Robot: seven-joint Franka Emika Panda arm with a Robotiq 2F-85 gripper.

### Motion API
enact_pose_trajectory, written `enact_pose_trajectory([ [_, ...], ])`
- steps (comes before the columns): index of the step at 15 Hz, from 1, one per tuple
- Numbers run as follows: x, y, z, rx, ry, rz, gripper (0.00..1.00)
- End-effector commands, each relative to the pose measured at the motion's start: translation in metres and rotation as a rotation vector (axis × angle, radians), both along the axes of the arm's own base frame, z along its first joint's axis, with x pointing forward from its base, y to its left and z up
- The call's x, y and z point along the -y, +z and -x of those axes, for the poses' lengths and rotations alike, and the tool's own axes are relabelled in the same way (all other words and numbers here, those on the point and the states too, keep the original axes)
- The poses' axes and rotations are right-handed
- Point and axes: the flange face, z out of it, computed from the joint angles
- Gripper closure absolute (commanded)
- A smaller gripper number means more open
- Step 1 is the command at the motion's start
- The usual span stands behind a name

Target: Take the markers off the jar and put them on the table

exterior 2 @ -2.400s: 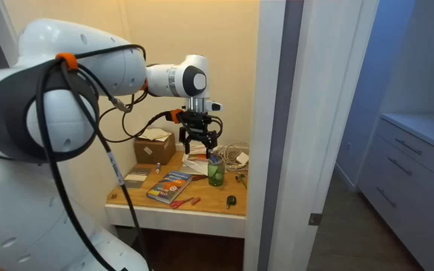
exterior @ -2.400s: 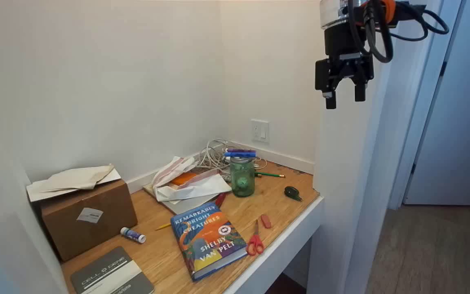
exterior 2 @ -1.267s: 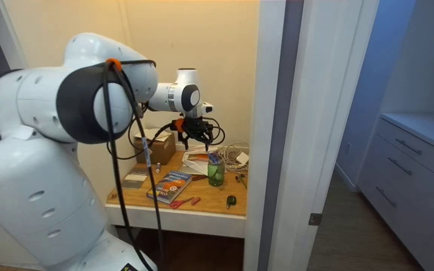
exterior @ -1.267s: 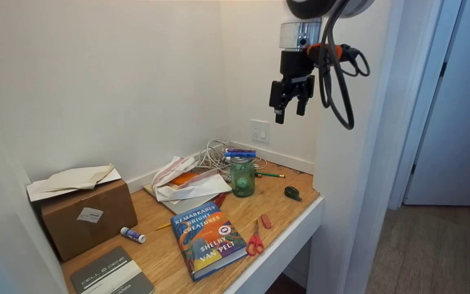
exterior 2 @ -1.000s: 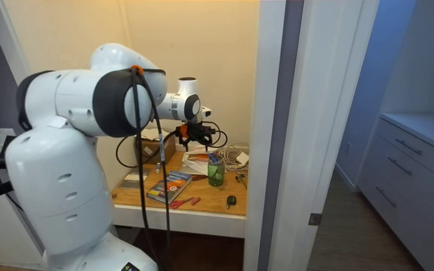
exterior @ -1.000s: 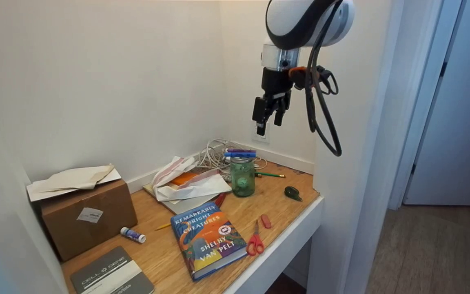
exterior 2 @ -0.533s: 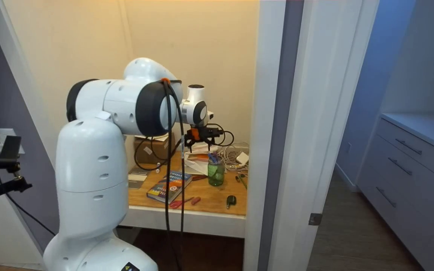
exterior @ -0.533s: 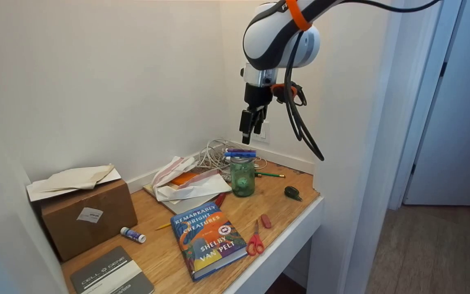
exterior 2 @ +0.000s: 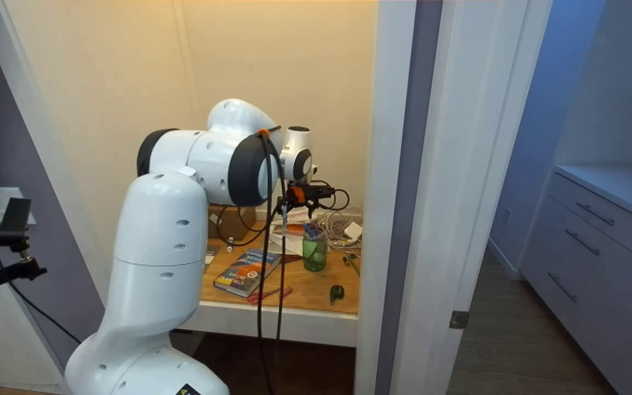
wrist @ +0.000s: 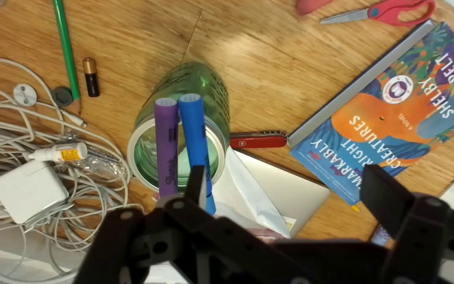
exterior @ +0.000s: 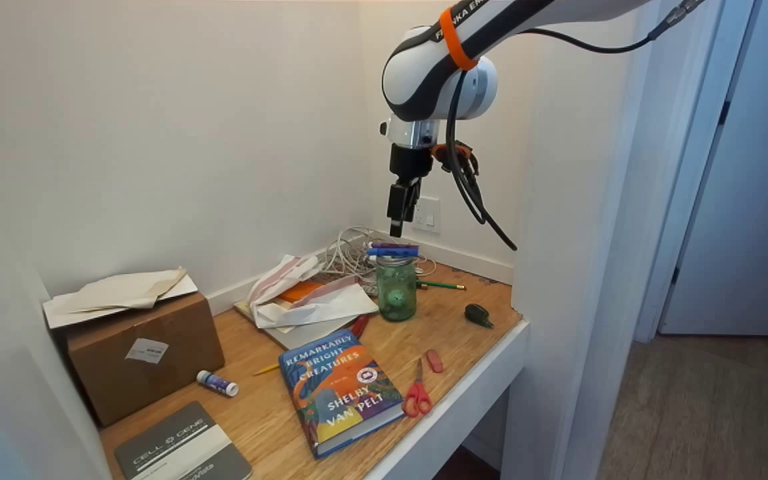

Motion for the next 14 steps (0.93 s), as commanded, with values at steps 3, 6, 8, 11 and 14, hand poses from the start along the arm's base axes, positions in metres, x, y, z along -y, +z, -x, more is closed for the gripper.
enact_pose_trajectory([
  [3,0.001,-0.008,-0.024,-0.015,0.072,-0.016,0.00],
  [6,0.003,-0.019,-0.032,-0.019,0.090,-0.020,0.00],
  [8,0.003,-0.028,-0.038,-0.017,0.092,-0.018,0.00],
  [11,0.001,-0.039,-0.045,-0.018,0.095,-0.023,0.00],
  [14,-0.001,-0.047,-0.050,-0.017,0.084,-0.029,0.00],
])
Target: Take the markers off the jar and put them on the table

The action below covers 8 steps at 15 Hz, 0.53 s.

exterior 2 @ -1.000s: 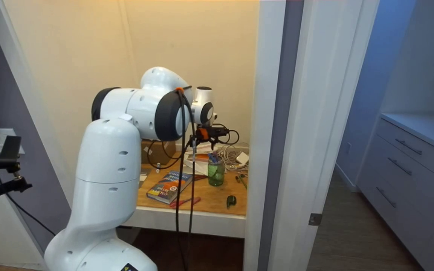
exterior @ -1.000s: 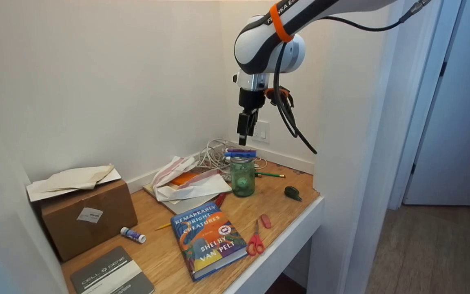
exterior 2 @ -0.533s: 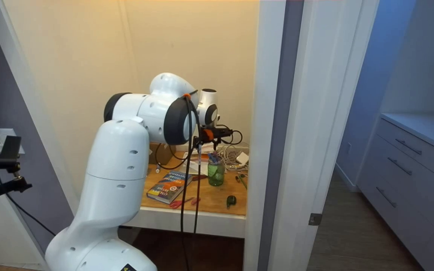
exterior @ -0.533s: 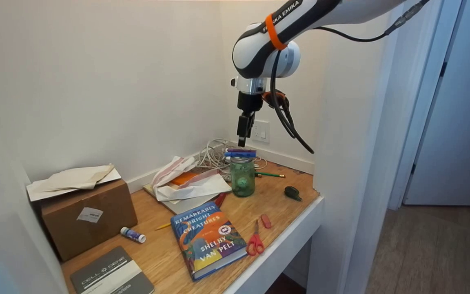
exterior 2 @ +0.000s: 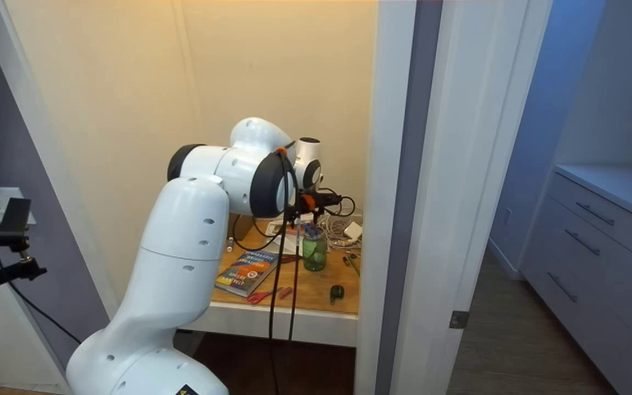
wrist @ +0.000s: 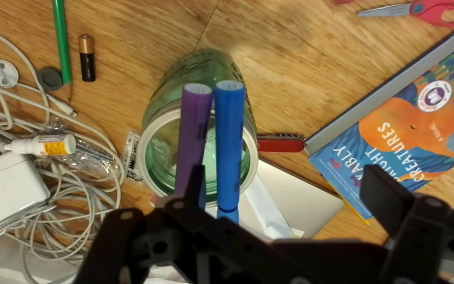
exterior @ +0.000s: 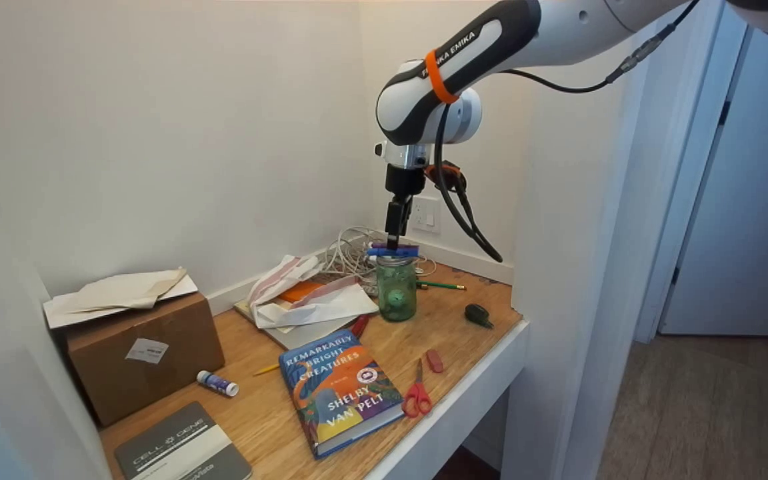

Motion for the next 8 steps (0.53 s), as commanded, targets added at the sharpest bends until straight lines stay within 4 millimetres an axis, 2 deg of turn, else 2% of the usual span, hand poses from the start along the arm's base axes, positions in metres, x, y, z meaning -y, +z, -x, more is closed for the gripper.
enact_pose_trajectory([
  [1,-0.003,-0.006,-0.013,0.007,0.005,-0.011,0.00],
  [8,-0.001,-0.012,-0.023,0.038,-0.023,-0.011,0.00],
])
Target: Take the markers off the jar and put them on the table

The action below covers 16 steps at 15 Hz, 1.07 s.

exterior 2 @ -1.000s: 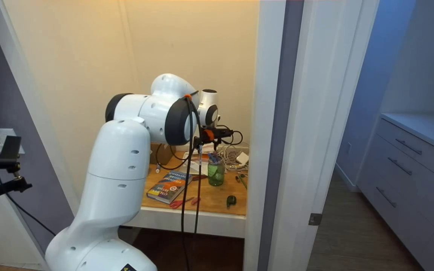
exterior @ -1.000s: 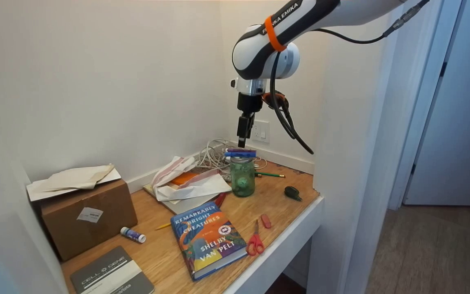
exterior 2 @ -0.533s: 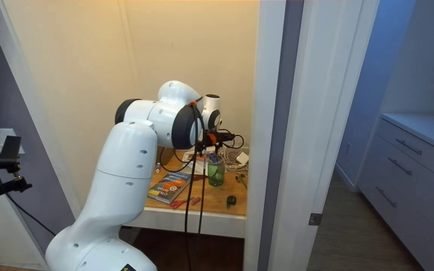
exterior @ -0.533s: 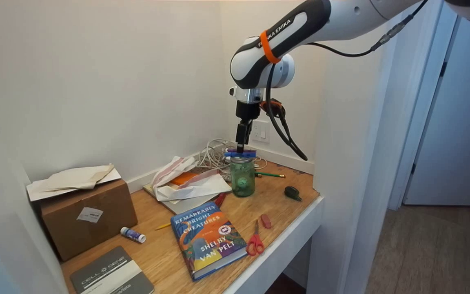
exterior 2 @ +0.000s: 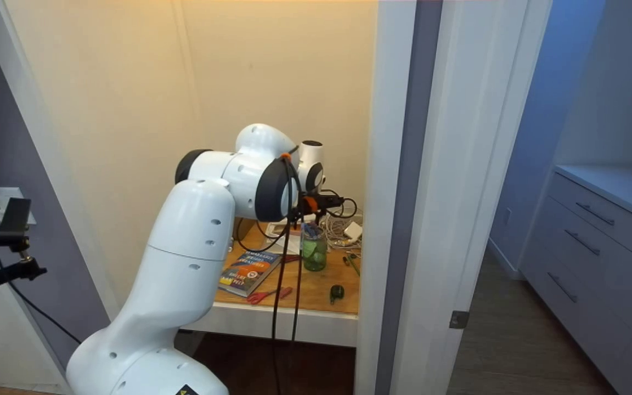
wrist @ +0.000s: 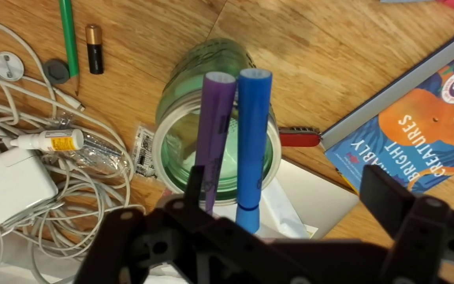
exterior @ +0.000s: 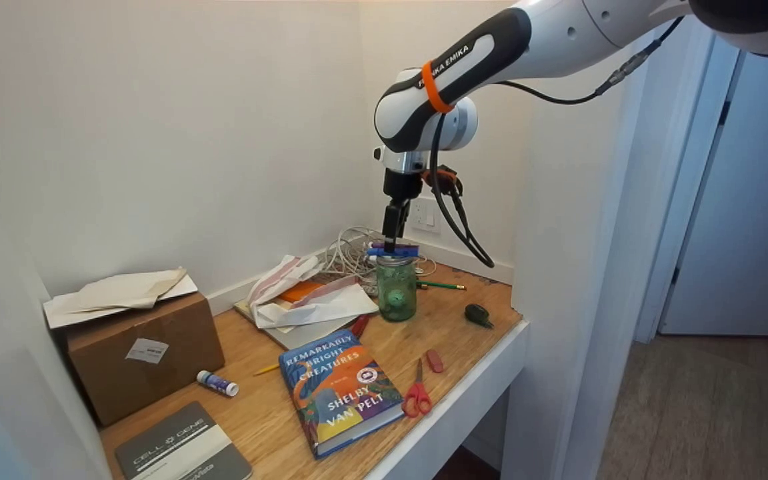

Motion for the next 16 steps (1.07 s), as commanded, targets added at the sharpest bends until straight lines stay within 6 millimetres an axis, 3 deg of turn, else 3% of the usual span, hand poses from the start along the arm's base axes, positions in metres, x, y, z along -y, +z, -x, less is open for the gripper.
enact_pose_trajectory([
  [1,-0.001,-0.003,-0.011,0.022,-0.015,0.000,0.00],
  [16,0.006,-0.017,-0.017,0.020,-0.035,0.002,0.00],
])
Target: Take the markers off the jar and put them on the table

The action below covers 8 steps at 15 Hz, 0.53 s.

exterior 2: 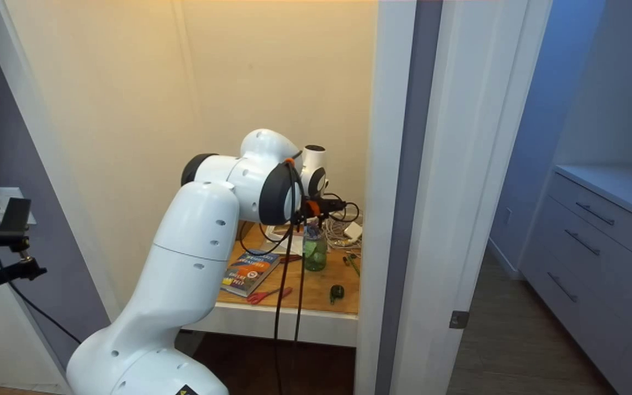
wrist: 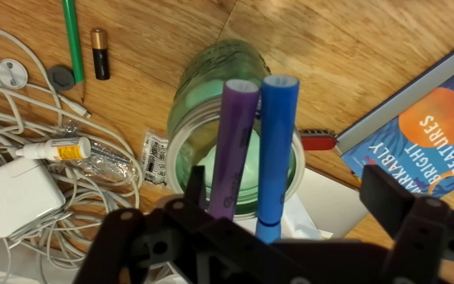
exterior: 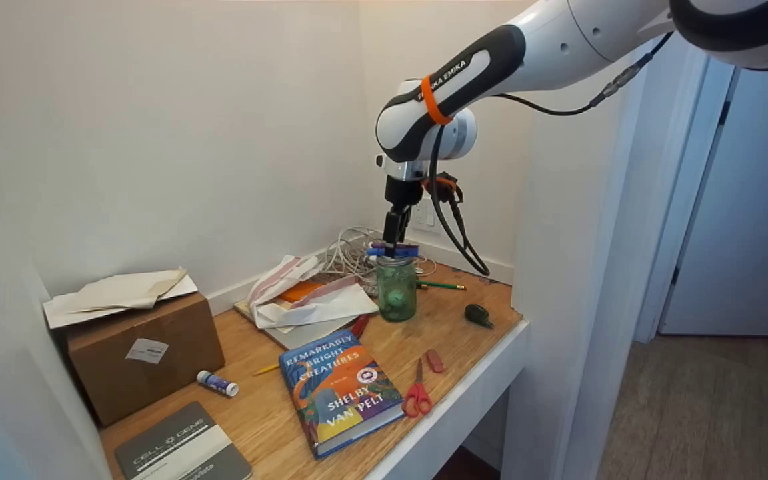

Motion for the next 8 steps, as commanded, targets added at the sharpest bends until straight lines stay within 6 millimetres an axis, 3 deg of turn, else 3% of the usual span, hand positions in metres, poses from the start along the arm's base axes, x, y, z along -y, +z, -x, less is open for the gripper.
enact_pose_trajectory([
  [1,0.0012,-0.0012,-0.0080,0.015,-0.012,0.006,0.00],
  [8,0.0028,-0.0067,-0.0074,0.004,-0.013,0.007,0.05],
])
